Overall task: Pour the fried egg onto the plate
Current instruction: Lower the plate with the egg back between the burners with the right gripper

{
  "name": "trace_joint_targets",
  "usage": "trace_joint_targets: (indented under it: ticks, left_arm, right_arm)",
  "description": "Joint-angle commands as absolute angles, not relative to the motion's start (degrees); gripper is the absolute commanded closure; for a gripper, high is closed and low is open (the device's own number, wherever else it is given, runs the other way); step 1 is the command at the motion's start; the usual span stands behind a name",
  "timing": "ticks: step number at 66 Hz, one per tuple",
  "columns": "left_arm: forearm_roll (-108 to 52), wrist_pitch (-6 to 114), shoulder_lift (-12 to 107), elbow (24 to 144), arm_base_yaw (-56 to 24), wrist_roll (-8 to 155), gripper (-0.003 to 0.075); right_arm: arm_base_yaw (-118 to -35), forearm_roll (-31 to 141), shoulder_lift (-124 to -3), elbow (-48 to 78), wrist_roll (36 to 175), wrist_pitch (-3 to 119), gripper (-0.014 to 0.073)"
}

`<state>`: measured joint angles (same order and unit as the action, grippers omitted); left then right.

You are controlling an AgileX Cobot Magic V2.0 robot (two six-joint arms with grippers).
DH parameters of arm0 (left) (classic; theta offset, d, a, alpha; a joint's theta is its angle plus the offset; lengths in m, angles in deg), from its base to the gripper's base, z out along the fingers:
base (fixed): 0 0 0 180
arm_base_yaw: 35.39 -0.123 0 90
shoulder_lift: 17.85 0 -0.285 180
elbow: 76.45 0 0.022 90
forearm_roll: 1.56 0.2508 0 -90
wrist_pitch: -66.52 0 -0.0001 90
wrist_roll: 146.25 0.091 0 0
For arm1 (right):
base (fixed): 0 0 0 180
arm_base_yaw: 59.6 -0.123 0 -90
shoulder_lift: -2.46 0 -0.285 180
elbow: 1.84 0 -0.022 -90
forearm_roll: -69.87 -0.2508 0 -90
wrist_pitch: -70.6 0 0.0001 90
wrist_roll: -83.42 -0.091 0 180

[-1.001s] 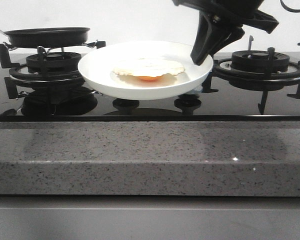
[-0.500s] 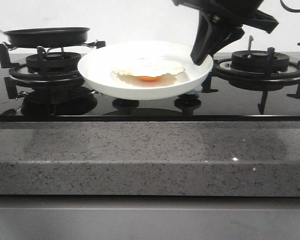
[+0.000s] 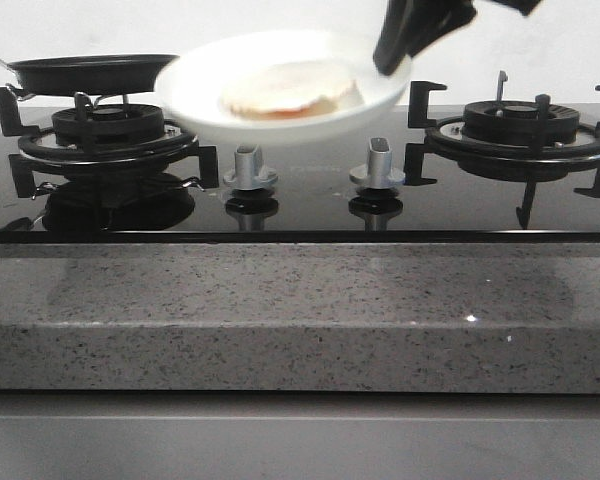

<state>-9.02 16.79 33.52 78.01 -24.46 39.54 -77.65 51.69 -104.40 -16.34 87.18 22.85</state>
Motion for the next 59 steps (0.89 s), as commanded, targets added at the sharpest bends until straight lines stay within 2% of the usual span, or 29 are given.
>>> trace_joint_targets:
  ticks: [1,20,59]
  left_arm:
    - [-9.6,20.4,33.7,79.6,-24.0,39.0,0.0132]
    - [-9.6,20.4,33.7,79.6,-24.0,39.0,0.0132]
    - [-9.6,20.4,33.7,79.6,-24.0,39.0,0.0132]
  right_arm:
    - [-75.7,50.7,-104.0,-23.6,87.2,23.1,0.0660]
    - [-72.6,50.8,-114.3,-37.6,86.4,18.0,0.0660]
    - [-72.5,50.8,-122.4,-38.4,86.4,17.6,0.0641]
